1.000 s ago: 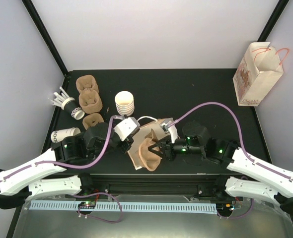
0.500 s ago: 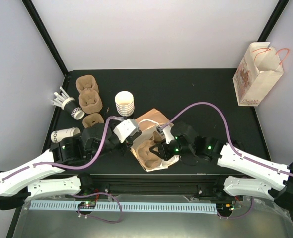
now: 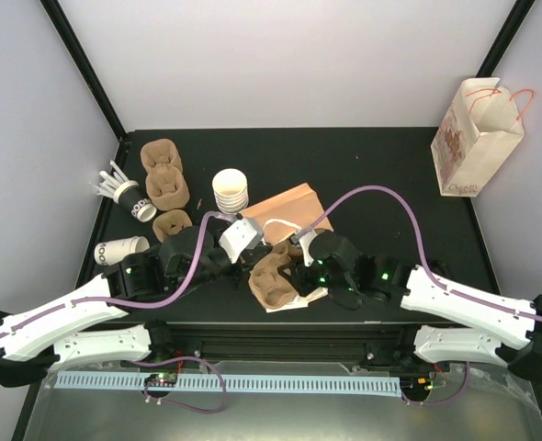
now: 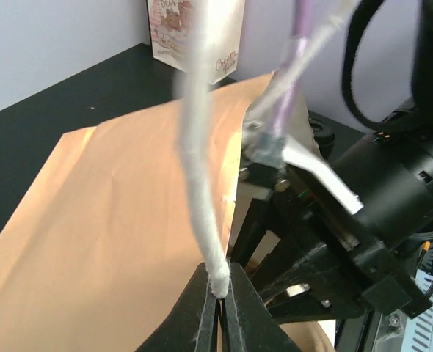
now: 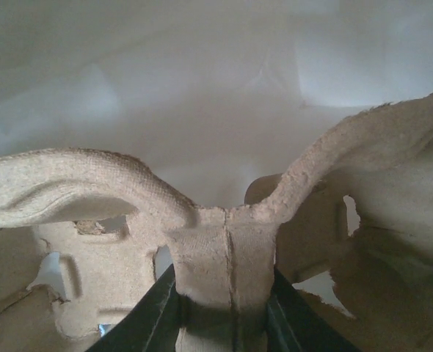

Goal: Pack the takeout coffee

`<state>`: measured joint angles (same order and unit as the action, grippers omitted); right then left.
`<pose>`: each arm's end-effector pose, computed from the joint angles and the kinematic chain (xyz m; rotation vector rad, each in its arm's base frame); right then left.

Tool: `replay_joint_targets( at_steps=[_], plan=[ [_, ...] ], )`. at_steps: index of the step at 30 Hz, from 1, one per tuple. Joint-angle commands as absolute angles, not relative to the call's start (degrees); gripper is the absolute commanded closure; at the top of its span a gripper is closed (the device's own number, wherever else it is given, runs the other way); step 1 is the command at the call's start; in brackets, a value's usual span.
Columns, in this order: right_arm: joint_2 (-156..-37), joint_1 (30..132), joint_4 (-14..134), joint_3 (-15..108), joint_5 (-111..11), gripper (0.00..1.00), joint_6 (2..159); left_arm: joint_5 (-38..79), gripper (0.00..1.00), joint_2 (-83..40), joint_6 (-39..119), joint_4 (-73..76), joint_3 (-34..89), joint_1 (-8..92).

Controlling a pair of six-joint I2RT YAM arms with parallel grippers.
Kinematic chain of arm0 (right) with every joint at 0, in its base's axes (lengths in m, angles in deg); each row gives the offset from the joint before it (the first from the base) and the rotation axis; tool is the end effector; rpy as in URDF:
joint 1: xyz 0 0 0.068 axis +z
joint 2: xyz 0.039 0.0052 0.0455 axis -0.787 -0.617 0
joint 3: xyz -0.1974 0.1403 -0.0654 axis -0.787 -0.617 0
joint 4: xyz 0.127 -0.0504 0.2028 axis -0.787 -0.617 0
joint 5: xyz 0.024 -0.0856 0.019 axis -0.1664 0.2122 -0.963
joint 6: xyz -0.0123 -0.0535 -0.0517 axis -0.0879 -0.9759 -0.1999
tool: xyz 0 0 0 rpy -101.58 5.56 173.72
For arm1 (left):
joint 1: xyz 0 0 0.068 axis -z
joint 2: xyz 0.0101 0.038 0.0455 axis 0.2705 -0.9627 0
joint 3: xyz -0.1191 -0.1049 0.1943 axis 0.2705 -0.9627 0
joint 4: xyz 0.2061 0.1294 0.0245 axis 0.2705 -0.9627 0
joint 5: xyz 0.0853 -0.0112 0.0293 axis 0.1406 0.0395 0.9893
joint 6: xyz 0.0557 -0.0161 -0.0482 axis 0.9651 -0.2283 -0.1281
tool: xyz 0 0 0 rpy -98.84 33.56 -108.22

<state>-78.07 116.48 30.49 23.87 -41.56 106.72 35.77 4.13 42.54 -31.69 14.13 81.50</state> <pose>0.1070 0.2236 0.2628 -0.6510 2.3278 0.8521 0.0910 -0.1834 0.3425 0.8797 1.8228 -0.7379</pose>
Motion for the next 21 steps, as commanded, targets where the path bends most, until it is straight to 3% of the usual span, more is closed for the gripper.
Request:
replay_joint_targets(
  at_steps=[1,10,21],
  plan=[
    [-71.67,117.19,33.51,21.41,-34.12,0.78,104.37,36.25,0.99,4.05,39.96,-29.05,15.35,81.52],
    [-63.86,117.21,37.5,15.9,-26.48,0.81,101.8,34.36,0.98,4.5,39.73,-30.13,15.45,81.52],
    [-75.26,118.75,32.04,21.76,-25.8,0.76,97.05,33.36,0.98,3.43,36.81,-29.93,16.98,81.45]
  ],
)
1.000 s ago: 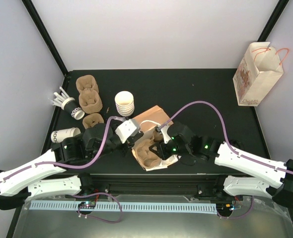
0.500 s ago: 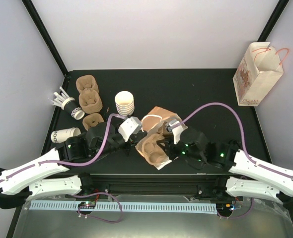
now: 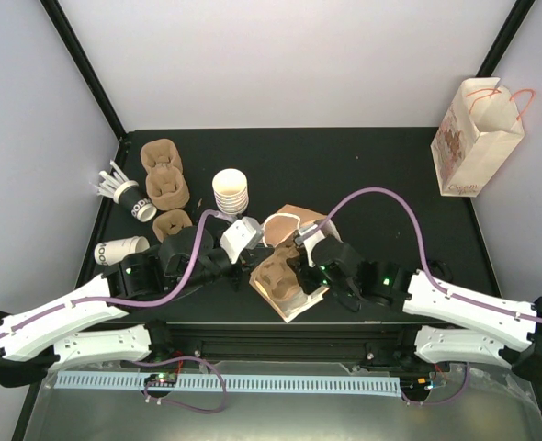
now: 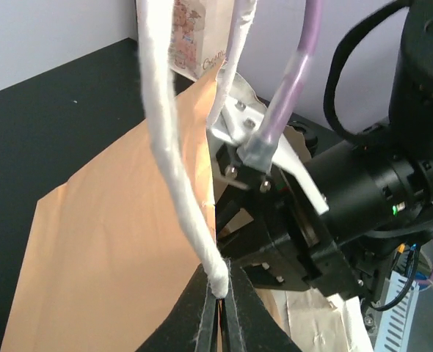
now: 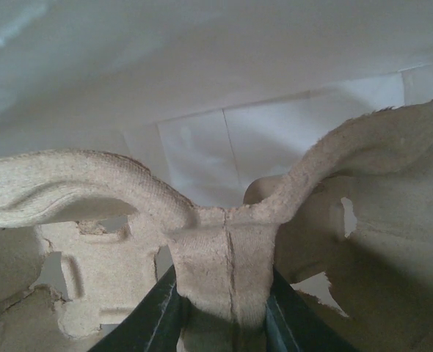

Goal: Pack the takeout coffee

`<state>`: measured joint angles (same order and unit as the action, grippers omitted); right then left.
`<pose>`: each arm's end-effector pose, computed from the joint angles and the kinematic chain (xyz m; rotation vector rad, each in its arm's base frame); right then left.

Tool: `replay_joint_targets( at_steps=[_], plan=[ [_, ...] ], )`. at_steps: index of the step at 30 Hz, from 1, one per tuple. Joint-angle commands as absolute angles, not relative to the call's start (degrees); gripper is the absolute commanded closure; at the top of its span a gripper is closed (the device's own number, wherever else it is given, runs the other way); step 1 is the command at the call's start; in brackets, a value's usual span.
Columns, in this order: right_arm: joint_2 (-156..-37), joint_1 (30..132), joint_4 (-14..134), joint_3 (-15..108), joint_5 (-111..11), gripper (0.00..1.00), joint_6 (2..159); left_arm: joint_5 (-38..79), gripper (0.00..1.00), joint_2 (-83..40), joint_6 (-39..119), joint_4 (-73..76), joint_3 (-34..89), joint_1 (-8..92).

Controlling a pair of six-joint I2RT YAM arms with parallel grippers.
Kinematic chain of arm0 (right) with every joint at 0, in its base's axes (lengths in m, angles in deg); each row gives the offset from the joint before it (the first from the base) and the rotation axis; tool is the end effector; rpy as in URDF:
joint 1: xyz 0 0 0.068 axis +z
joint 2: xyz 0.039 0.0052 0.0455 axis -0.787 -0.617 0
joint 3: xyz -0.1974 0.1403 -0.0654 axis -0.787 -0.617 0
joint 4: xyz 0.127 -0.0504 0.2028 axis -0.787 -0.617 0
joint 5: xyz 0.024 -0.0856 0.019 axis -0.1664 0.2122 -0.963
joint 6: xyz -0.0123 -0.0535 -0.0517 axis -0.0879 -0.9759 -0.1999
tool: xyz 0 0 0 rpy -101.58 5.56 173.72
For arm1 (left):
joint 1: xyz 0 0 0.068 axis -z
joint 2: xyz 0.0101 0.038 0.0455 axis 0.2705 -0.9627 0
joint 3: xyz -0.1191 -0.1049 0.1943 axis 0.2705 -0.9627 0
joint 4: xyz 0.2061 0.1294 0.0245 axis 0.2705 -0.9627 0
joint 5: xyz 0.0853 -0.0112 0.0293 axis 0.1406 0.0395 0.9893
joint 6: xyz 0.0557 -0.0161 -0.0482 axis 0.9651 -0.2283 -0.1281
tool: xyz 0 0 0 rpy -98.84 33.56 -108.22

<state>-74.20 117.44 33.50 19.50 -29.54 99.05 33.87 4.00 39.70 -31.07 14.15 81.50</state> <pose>0.1105 0.2095 0.2584 -0.6607 2.1729 0.6324 0.0896 -0.1854 0.3435 0.8572 1.8409 -0.8037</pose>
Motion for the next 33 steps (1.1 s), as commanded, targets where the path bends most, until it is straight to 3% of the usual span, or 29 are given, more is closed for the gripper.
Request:
replay_joint_targets(
  at_steps=[1,11,33],
  plan=[
    [-75.64,119.2,31.77,21.83,-24.57,0.76,97.08,34.14,0.98,3.22,35.68,-30.06,17.22,81.44],
    [-76.2,123.17,34.72,19.3,-19.9,0.78,93.97,39.03,0.98,1.01,23.4,-32.05,18.69,80.64],
    [-84.39,129.26,37.37,12.93,-16.54,0.8,96.15,31.9,0.99,0.15,24.17,-23.76,14.52,80.6]
  ],
)
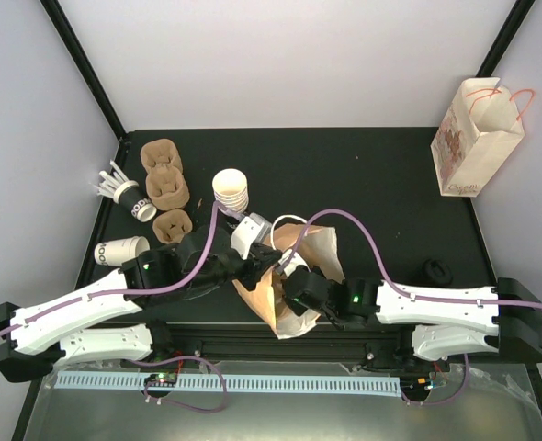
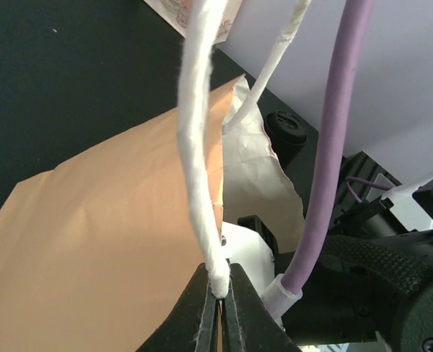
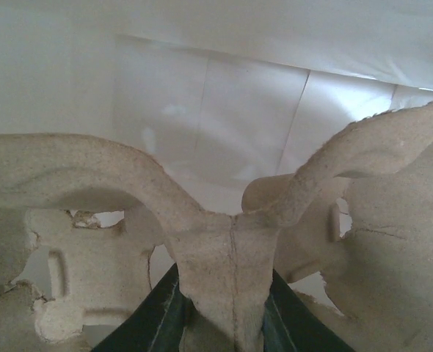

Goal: Pack the takeout coffee

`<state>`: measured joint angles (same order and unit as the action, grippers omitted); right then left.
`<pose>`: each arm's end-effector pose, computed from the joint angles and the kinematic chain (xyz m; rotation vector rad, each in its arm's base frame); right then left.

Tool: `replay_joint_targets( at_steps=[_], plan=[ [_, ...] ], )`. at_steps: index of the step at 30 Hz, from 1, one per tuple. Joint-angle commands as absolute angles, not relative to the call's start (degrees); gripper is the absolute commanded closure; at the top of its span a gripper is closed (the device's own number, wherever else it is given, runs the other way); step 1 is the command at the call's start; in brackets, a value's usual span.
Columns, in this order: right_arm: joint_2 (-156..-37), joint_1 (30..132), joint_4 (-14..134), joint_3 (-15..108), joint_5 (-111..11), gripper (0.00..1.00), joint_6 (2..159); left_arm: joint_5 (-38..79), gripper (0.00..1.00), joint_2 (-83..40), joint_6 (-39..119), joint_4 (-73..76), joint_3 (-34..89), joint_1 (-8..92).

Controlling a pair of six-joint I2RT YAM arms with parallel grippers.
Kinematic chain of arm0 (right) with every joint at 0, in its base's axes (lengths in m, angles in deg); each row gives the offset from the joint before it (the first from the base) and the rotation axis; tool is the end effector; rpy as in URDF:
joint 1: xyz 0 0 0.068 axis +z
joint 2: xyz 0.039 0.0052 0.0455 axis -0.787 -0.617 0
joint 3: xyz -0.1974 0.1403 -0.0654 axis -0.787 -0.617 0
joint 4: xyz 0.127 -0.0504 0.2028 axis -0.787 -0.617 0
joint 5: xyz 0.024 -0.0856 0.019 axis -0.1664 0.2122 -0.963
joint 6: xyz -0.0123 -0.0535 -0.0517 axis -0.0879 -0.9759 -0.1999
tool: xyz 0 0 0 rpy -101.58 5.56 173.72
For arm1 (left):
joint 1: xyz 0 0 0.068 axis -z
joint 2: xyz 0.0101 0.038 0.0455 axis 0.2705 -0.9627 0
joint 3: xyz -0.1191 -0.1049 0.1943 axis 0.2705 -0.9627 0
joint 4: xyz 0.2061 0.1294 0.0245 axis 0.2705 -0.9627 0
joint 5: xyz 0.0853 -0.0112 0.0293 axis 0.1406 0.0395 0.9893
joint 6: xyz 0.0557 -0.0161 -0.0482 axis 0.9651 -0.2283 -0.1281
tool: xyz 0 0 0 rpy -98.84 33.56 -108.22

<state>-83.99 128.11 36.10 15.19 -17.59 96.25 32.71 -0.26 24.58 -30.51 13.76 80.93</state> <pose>0.0852 0.2365 0.2023 -0.8808 2.1712 0.3432 0.0976 -0.2008 0.3278 0.6502 2.0471 -0.9309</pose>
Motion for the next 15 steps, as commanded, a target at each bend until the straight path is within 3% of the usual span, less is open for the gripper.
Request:
replay_joint_targets(
  at_steps=[1,15],
  plan=[
    [-84.17,129.33,38.02,12.39,-16.61,0.8,96.22,31.63,0.99,0.32,24.32,-23.54,14.43,80.6],
    [-80.03,129.33,40.93,7.2,-15.6,0.8,98.98,29.79,0.99,3.97,27.37,-20.67,13.05,80.64]
  ],
)
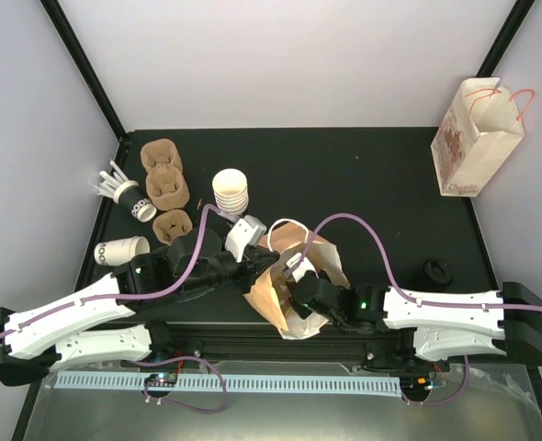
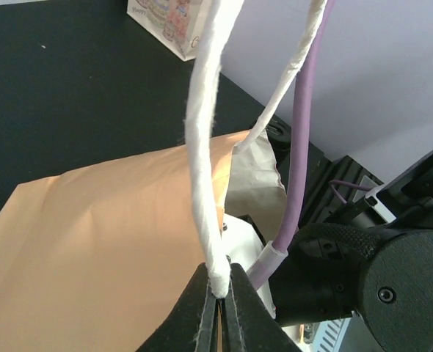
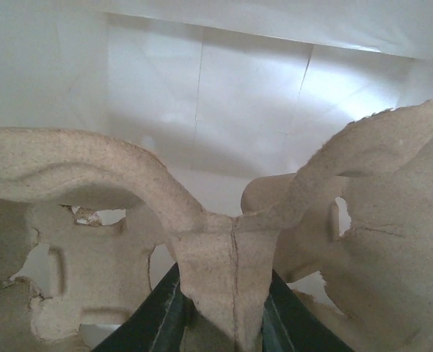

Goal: Pack the takeout coffee

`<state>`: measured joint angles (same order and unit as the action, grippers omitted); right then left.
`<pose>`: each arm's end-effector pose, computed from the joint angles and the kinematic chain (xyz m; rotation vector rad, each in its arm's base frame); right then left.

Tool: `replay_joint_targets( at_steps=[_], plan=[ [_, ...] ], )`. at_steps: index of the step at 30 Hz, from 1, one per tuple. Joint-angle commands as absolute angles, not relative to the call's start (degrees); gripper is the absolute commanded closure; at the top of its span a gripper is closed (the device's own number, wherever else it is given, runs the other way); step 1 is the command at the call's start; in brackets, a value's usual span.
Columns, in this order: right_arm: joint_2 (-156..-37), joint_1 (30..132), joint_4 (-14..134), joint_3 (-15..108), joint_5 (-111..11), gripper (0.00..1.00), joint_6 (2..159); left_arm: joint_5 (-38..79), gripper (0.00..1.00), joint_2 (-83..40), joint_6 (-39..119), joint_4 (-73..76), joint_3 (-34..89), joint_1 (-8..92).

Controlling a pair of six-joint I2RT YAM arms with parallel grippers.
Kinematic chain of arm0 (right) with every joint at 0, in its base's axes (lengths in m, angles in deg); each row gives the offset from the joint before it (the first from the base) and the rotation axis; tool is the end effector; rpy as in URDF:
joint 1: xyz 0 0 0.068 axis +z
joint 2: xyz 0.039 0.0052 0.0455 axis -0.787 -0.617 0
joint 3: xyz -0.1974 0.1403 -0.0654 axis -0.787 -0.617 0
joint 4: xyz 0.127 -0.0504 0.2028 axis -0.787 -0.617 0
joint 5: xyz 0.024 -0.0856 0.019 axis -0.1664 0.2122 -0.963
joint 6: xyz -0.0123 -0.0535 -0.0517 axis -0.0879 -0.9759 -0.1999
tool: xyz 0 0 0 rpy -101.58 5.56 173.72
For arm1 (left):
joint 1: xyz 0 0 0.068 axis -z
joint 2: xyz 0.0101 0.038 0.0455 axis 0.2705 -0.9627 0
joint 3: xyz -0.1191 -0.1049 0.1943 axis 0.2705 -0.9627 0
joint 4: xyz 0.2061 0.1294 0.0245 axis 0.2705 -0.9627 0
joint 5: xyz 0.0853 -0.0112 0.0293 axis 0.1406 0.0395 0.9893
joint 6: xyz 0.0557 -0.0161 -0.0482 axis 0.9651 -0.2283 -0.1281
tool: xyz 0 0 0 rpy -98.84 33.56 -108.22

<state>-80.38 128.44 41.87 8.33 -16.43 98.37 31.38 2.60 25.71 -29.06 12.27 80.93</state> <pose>0.0821 0.2245 0.1875 -0.8114 2.1558 0.3868 0.0926 -0.1936 0.3319 0.6696 1.9942 -0.9720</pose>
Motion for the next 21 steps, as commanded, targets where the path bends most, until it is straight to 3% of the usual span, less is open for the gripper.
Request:
replay_joint_targets(
  at_steps=[1,11,21],
  plan=[
    [-79.83,129.29,40.94,7.2,-15.36,0.8,99.31,29.3,0.98,3.72,27.42,-20.58,13.01,80.6],
    [-77.49,129.18,37.86,8.19,-8.39,0.81,105.6,26.35,0.98,3.91,28.22,-19.69,12.68,80.6],
    [-77.66,129.31,40.82,8.98,-14.25,0.81,101.41,24.6,0.98,5.45,28.72,-18.12,11.84,80.65]
  ],
)
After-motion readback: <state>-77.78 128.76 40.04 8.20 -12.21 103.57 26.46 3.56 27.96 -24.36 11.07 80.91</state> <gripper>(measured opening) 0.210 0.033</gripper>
